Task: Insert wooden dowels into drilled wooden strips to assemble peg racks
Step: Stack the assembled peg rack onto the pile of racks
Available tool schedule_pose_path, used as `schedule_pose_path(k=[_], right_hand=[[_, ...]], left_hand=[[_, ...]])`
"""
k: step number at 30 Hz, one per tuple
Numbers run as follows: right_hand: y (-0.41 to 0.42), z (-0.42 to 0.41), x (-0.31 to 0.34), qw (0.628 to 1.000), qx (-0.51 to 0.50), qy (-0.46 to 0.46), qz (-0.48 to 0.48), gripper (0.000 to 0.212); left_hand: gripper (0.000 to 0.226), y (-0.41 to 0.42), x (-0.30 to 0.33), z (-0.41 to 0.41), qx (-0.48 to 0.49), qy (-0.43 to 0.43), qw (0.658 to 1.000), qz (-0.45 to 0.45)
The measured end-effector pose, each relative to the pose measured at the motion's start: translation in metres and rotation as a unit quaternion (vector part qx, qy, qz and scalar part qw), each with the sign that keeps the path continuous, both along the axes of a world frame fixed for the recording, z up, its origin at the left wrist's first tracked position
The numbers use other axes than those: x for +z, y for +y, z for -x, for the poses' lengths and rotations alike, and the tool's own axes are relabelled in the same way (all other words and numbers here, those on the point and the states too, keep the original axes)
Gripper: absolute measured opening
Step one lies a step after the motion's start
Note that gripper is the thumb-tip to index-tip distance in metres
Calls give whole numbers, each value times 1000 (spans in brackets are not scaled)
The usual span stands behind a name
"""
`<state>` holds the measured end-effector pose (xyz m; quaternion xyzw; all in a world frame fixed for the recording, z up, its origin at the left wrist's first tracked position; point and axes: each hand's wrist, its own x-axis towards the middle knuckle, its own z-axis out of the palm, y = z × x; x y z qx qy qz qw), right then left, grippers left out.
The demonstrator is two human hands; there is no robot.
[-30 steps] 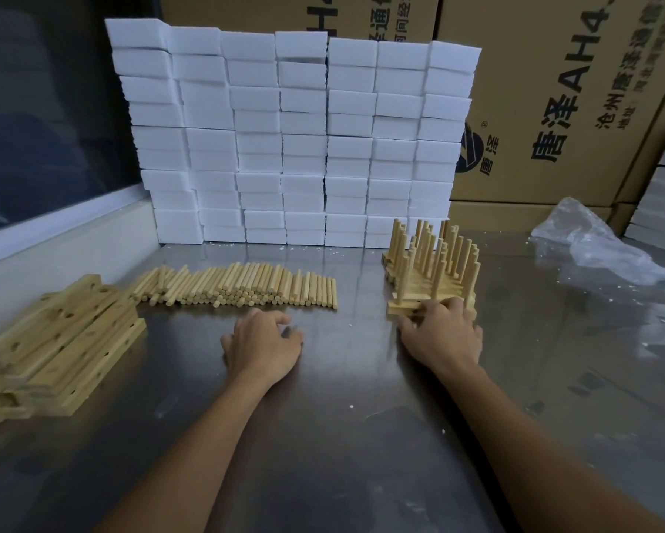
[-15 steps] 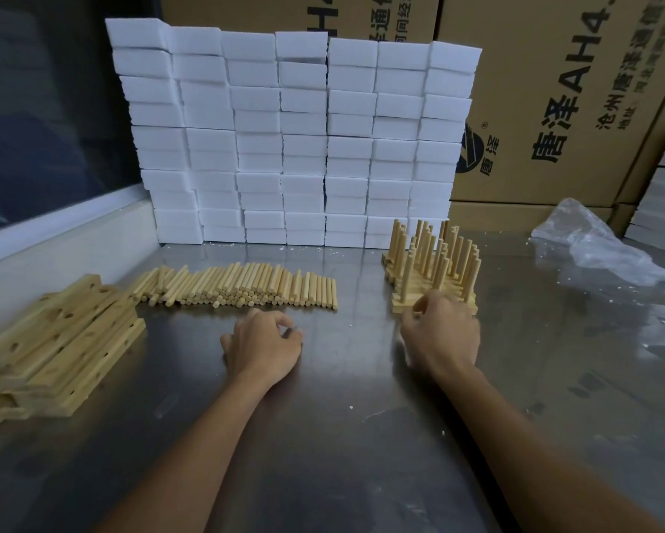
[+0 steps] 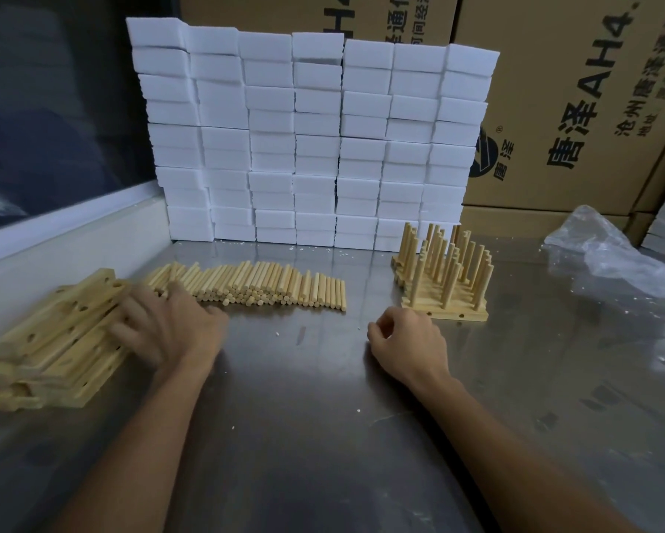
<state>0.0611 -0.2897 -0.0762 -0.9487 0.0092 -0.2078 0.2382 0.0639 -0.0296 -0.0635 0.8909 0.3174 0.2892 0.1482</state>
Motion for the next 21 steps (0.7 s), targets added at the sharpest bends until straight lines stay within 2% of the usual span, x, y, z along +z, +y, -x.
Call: schedule_pose_path(k=[4, 13, 21], right_hand=[[0, 0, 0, 1000, 1, -5, 3, 18], [-1, -2, 0, 1000, 6, -2, -8, 17], [-2, -4, -2, 1000, 8, 6, -18, 17]], left_hand=[[64, 12, -2, 3, 29, 63, 998, -1], [20, 10, 4, 1, 20, 39, 998, -35], [19, 4, 0, 4, -8, 45, 997, -60]])
